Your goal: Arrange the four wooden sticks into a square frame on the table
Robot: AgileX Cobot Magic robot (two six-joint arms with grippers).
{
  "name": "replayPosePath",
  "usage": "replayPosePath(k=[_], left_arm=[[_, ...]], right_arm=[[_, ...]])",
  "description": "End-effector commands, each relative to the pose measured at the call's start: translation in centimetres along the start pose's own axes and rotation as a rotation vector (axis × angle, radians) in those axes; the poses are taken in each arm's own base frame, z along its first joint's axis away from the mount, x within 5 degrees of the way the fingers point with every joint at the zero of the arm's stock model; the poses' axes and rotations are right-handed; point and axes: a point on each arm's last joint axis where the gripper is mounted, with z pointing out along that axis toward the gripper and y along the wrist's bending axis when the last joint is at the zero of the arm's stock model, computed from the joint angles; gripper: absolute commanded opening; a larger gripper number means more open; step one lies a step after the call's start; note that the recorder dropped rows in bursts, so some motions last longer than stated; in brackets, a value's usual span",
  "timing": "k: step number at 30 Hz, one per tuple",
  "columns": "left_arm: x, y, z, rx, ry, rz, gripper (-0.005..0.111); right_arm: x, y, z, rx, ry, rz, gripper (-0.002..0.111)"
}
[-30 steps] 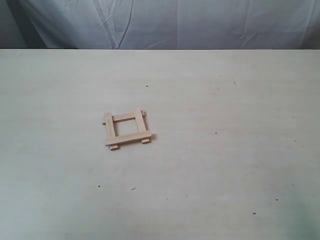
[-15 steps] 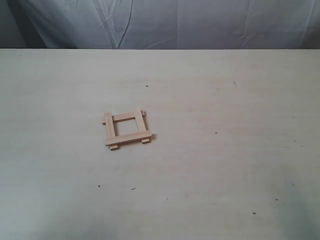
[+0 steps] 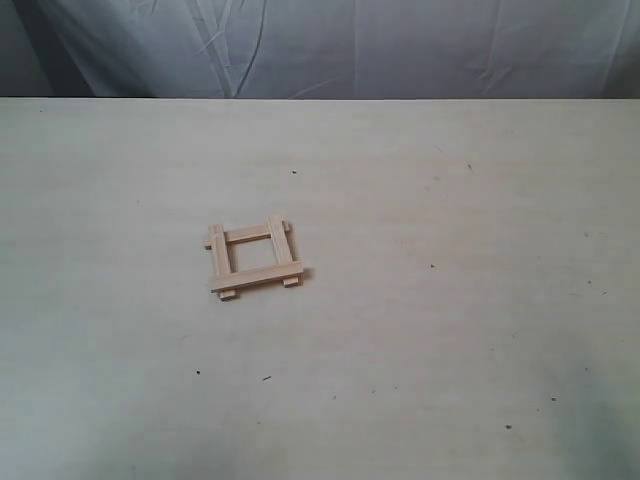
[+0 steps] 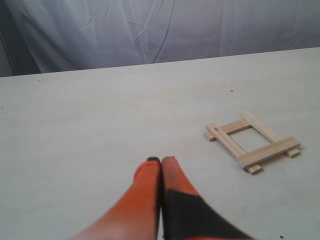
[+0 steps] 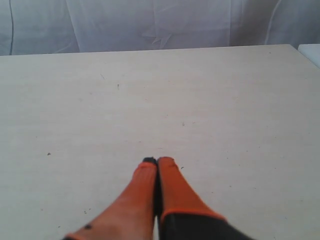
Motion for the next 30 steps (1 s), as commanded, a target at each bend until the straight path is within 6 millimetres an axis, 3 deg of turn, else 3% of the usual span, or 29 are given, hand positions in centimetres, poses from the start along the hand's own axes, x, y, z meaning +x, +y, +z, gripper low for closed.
replayPosePath(k=[1,30], left_arm=[[-0.06,-0.02,0.00,0.002,-0.020,-0.011,0.000],[-0.06,0.01,0.00,-0.002,-0.020,0.003,0.000]], right_arm=[[-0.12,-0.03,-0.03,0.005,-0.021,-0.002,0.000],[-0.09,-0.03,-0.03,0.005,-0.017,-0.002,0.000]])
